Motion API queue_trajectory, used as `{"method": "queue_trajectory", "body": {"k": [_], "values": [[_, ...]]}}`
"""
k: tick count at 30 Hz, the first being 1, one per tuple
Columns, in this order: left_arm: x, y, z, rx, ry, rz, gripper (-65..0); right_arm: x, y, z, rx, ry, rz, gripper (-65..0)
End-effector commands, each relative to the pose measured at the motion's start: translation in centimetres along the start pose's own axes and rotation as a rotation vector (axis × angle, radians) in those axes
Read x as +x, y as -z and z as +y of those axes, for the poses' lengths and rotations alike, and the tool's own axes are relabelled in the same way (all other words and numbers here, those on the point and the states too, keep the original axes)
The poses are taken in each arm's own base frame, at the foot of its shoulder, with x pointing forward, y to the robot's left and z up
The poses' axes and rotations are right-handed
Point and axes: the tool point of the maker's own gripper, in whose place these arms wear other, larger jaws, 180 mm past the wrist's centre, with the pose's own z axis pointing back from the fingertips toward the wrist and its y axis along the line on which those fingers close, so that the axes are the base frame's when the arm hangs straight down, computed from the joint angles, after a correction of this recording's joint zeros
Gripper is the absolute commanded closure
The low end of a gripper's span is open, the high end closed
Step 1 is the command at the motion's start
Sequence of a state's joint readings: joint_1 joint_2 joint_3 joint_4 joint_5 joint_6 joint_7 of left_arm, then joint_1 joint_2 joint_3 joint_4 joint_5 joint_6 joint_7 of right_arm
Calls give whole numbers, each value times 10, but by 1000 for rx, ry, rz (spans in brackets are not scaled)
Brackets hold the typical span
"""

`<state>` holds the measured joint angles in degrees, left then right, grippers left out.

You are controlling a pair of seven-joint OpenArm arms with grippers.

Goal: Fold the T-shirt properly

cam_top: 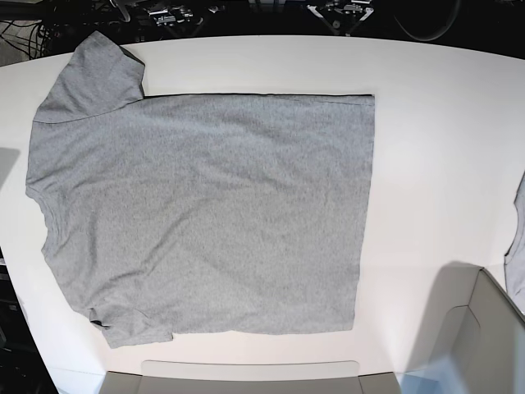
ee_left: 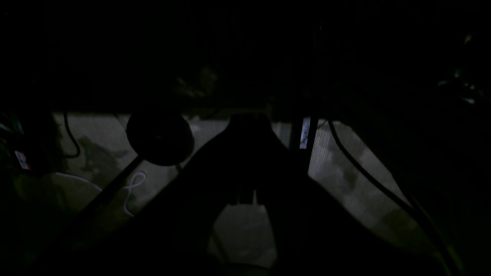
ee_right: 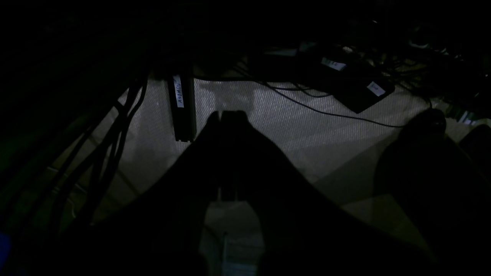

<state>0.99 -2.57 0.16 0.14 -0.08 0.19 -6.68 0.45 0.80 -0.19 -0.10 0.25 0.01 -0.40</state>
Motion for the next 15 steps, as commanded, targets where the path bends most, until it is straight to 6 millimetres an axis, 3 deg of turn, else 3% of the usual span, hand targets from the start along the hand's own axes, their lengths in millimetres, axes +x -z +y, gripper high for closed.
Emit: {"method": "queue_trajectory", "body": {"k": [1,9,15], "values": [[-4,-1,1,5,-2,3,-3,-1,0,-1,3,3,-1,-2],[-7,-1,1,3,-2,11,-3,-13,0,0,5,7,15,-2],[-35,-5,2,0,8,45,-3,-38,-2,4,9,13,-66,-2]]}}
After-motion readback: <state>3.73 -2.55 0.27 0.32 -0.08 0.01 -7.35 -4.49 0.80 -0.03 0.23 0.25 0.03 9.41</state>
